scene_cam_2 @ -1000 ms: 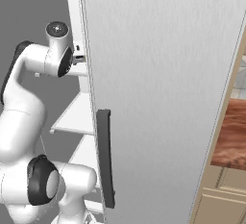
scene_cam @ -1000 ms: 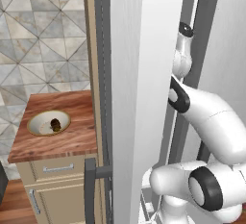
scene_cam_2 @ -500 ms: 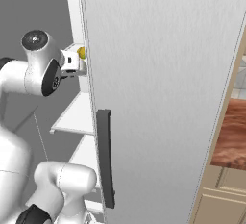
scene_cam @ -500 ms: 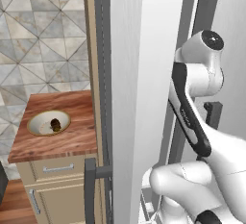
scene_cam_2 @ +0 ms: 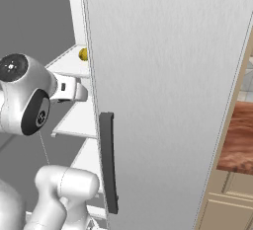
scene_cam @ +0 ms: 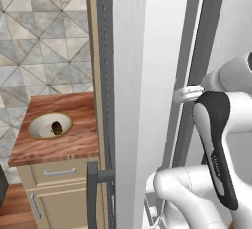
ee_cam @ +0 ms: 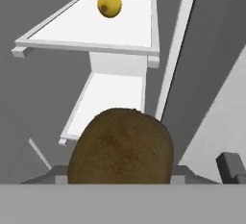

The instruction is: Take the lemon, kiwi, and sweet potato from the freezer and place them in the bowl on the counter.

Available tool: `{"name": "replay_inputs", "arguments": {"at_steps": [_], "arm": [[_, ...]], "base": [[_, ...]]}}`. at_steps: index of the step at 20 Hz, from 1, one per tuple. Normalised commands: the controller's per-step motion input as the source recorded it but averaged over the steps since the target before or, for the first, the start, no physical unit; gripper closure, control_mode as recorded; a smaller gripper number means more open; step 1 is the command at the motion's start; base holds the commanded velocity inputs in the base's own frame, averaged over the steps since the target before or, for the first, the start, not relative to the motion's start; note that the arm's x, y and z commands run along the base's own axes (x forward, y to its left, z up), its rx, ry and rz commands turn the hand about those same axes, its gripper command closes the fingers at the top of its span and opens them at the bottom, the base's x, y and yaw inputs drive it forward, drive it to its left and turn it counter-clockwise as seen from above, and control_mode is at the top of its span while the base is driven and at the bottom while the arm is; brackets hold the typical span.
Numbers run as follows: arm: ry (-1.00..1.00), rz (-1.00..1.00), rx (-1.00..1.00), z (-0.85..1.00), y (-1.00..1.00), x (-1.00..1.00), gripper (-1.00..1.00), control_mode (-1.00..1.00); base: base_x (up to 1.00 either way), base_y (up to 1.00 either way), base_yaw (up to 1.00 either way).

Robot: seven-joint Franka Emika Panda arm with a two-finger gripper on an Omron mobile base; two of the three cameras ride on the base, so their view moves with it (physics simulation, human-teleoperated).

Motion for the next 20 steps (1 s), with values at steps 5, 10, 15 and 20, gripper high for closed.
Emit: {"name": "replay_inputs", "arguments": {"at_steps": [5, 10, 15, 20], "arm": [[0.06, -0.15, 0.01, 0.0, -0.3, -1.0, 1.0, -1.0], [0.19, -0.15, 0.01, 0.06, -0.24, -1.0, 1.0, -1.0], [0.28, -0.06, 0.0, 0.07, -0.05, -0.7, 1.0, -1.0], [0.08, 0.0, 0.0, 0.03, 0.01, 0.02, 1.0, -1.0]], "base": [[0.0, 0.0, 0.0], [0.0, 0.0, 0.0], [0.0, 0.0, 0.0], [0.0, 0.0, 0.0]]}}
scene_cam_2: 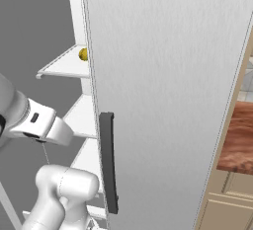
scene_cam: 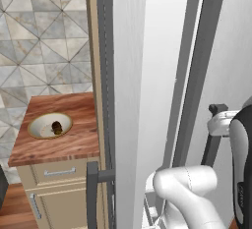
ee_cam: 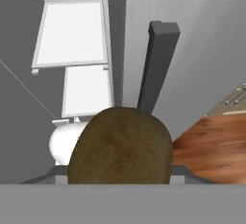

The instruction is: Take the lemon, kiwi, and sweet potato from the freezer and place them in the bowl on the counter.

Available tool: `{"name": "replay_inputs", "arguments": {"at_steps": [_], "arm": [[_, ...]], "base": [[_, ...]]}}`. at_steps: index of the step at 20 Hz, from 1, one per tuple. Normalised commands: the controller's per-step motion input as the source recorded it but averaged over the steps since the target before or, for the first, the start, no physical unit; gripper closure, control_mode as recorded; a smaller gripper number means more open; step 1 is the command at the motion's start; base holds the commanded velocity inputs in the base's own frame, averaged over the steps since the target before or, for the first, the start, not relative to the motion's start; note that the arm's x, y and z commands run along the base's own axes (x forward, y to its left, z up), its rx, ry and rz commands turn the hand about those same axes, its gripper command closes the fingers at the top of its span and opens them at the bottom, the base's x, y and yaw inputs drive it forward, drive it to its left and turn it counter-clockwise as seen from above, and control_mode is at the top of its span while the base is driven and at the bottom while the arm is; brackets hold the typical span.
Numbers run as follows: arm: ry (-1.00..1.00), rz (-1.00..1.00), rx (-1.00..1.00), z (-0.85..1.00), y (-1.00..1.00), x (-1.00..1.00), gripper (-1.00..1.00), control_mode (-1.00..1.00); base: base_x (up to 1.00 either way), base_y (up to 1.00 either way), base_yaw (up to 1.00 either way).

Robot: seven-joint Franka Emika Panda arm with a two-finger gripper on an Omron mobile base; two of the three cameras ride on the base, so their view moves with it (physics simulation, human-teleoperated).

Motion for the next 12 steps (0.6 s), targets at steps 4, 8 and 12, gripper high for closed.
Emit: {"name": "replay_inputs", "arguments": {"at_steps": [4, 8, 12], "arm": [[0.0, 0.01, 0.0, 0.0, 0.06, 0.1, 1.0, -1.0], [0.0, 0.06, 0.0, 0.0, 0.16, 0.0, 1.0, -1.0], [0.0, 0.12, 0.0, 0.0, 0.24, 0.0, 1.0, -1.0]], "base": [[0.0, 0.0, 0.0], [0.0, 0.0, 0.0], [0.0, 0.0, 0.0]]}}
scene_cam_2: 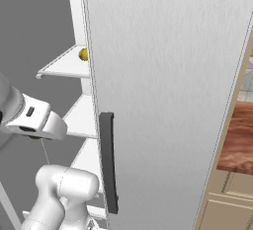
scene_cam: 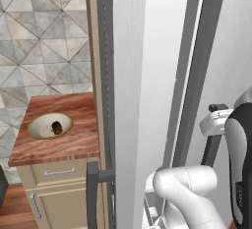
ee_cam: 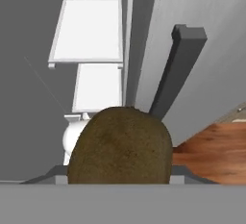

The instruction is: Take the lemon, kiwi, and sweet potato from the freezer and place them in the bowl on the counter.

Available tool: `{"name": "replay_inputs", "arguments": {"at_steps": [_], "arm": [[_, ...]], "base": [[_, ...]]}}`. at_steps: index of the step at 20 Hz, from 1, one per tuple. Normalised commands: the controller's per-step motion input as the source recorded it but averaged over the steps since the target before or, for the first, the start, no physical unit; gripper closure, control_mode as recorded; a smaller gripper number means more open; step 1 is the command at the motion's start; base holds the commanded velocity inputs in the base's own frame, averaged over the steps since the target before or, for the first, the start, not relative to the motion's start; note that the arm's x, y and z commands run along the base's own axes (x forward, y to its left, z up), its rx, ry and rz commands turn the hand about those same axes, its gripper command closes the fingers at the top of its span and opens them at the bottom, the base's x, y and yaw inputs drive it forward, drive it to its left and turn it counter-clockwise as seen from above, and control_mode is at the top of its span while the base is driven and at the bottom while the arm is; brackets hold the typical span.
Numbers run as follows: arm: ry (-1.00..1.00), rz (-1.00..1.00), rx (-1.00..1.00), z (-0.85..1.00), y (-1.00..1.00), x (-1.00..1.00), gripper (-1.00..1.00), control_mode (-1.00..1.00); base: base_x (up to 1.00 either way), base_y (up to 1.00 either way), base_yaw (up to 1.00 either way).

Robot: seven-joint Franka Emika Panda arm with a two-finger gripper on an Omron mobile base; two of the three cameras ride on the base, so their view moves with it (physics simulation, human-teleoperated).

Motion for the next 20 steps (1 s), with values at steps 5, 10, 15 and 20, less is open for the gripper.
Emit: {"name": "replay_inputs", "arguments": {"at_steps": [5, 10, 15, 20], "arm": [[0.0, 0.15, 0.0, 0.0, 0.07, -0.08, 1.0, -1.0], [0.0, 0.05, 0.0, 0.0, 0.05, -0.04, 1.0, 1.0], [0.0, 0.0, 0.0, 0.0, 0.0, 0.0, 1.0, 1.0], [0.0, 0.0, 0.0, 0.0, 0.0, 0.0, 1.0, 1.0]], "base": [[0.0, 0.0, 0.0], [-0.29, 0.0, 0.0], [-0.94, -0.04, -0.15], [-0.96, 0.27, -0.13]]}}
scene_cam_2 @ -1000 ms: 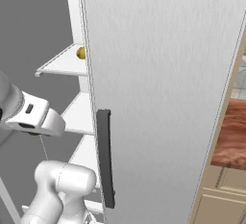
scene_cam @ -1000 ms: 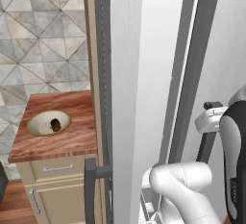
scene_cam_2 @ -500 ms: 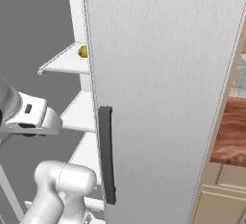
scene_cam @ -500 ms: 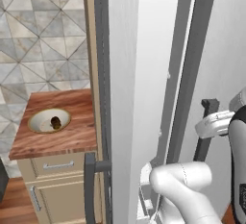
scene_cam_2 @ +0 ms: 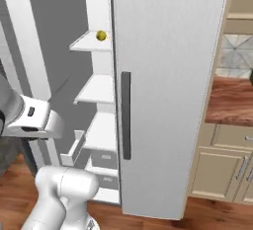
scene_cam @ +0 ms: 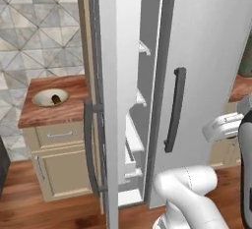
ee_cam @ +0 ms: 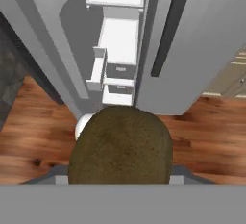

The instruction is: Take the lemon, kiwi, and sweet potato from the freezer and place them in the bowl on the counter.

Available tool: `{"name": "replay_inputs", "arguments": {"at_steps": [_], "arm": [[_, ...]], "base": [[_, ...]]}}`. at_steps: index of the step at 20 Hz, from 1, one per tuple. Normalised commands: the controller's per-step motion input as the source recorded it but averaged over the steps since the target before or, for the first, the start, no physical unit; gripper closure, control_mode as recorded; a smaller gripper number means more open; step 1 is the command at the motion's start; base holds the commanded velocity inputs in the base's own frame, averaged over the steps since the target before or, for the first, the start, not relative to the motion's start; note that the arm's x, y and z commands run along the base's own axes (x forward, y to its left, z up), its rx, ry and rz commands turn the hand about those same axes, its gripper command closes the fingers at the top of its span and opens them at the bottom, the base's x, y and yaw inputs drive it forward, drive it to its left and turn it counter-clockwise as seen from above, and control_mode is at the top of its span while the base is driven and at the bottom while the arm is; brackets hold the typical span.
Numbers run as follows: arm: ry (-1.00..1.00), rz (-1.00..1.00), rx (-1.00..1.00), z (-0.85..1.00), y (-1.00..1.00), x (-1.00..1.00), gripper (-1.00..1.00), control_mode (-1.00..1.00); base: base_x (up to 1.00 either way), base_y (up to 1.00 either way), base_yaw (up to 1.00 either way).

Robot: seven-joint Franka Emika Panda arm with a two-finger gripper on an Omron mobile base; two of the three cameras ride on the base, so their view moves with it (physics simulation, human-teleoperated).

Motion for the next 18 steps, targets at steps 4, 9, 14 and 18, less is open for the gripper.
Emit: {"name": "replay_inputs", "arguments": {"at_steps": [4, 9, 14, 18], "arm": [[0.0, 0.0, 0.0, 0.0, 0.0, 0.0, 1.0, 1.0], [0.0, 0.0, 0.0, 0.0, 0.0, 0.0, 1.0, 1.0], [0.0, 0.0, 0.0, 0.0, 0.0, 0.0, 1.0, 1.0], [0.0, 0.0, 0.0, 0.0, 0.0, 0.0, 1.0, 1.0]], "base": [[-0.72, 0.97, 0.0], [-0.14, 1.0, 0.0], [0.39, 1.0, 0.0], [0.83, 1.0, 0.0]]}}
